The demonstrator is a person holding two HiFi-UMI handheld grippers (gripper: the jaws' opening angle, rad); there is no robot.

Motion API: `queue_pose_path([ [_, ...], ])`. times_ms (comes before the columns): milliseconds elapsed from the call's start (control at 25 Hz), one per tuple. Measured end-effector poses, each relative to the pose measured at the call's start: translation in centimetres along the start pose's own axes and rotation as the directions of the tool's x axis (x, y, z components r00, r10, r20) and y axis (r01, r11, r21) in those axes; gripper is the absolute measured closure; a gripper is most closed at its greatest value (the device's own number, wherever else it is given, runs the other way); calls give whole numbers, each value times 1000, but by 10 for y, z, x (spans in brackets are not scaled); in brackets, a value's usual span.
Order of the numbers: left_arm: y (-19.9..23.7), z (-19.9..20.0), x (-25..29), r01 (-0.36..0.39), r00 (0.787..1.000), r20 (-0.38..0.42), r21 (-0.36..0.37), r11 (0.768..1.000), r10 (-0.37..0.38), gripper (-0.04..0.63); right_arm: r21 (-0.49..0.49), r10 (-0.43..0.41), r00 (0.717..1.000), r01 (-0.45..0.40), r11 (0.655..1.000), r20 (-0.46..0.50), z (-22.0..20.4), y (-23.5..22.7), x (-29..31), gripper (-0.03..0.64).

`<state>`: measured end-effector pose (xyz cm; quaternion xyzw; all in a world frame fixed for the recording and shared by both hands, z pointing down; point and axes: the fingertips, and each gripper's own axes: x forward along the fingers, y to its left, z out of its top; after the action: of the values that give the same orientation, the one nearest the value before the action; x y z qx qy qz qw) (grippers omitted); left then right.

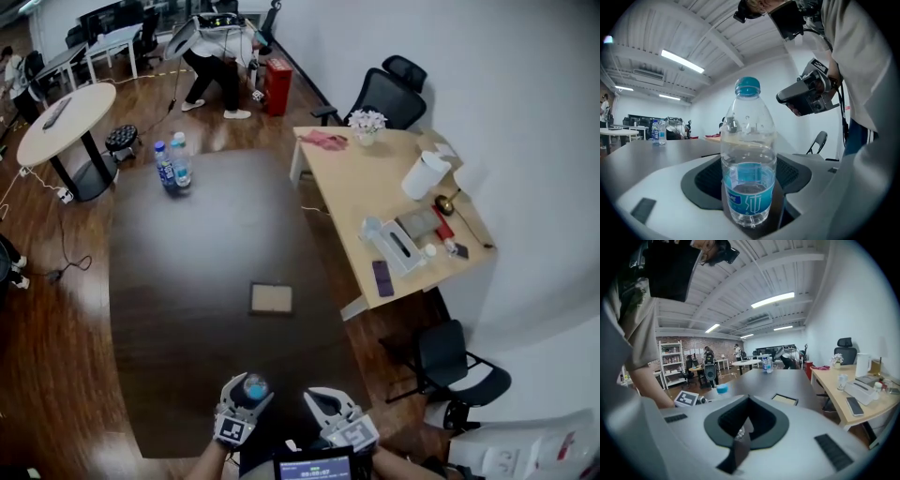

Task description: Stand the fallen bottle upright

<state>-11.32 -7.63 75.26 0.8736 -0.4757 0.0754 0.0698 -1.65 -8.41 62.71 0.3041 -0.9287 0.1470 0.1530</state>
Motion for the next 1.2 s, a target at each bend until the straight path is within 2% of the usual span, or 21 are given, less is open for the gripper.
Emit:
queue_pose_path([
  [160, 7, -7, -13, -8, 999, 31, -39, 999, 9, 250, -36, 5, 1000, -6, 999, -27, -6, 11, 3, 597],
  [200, 8, -6, -14, -7, 999, 40, -37, 999, 8, 232, -40, 5, 1000, -7, 999, -29, -7, 13, 3, 597],
  [320, 10, 3, -24, -19, 998, 66, -3, 1000, 19, 232, -40, 3, 1000, -4, 999, -19, -11, 19, 1, 597],
  [520, 7, 33, -63, -54, 992, 109, -28, 998, 57, 233, -38, -18, 1000, 18, 999, 4, -4, 25, -7, 597],
  [560, 6, 47, -75, -68, 988, 135, -30, 997, 71, 233, -42, -21, 1000, 22, 999, 12, -1, 26, -10, 597],
  [600, 6, 70, -88, -90, 977, 195, -17, 996, 91, 244, -40, -28, 999, 29, 999, 23, 1, 26, -15, 597],
  [680, 2, 117, -112, -142, 940, 315, 16, 990, 130, 470, -11, -47, 998, 47, 999, 43, 7, 26, -24, 597],
  [720, -1, 125, -120, -157, 941, 306, 15, 988, 145, 528, 4, -53, 998, 53, 999, 44, 9, 27, -28, 597],
  [760, -5, 123, -125, -161, 954, 256, 3, 987, 155, 604, 13, -58, 997, 57, 998, 44, 11, 28, -31, 597],
  [800, -8, 120, -129, -157, 964, 214, -8, 988, 155, 604, 18, -61, 997, 60, 998, 50, 13, 29, -33, 597],
  [880, -14, 127, -133, -131, 967, 221, -6, 991, 129, 604, 15, -67, 995, 66, 998, 73, 17, 30, -39, 597],
  [920, -19, 121, -136, -112, 979, 168, -29, 993, 115, 604, 12, -68, 994, 67, 998, 82, 17, 31, -42, 597],
  [960, -24, 106, -139, -96, 992, 77, -69, 993, 102, 604, 10, -66, 994, 66, 998, 91, 17, 31, -47, 597],
  [1000, -30, 95, -142, -89, 996, 7, -101, 991, 90, 604, 7, -60, 993, 60, 998, 104, 18, 32, -51, 597],
  [1040, -34, 91, -144, -86, 996, -22, -113, 990, 84, 604, 3, -51, 991, 51, 999, 121, 19, 33, -57, 597],
  [1200, -56, 90, -153, -113, 993, -57, -97, 989, 107, 604, 15, -27, 990, 26, 1000, 138, 7, 29, -84, 595],
])
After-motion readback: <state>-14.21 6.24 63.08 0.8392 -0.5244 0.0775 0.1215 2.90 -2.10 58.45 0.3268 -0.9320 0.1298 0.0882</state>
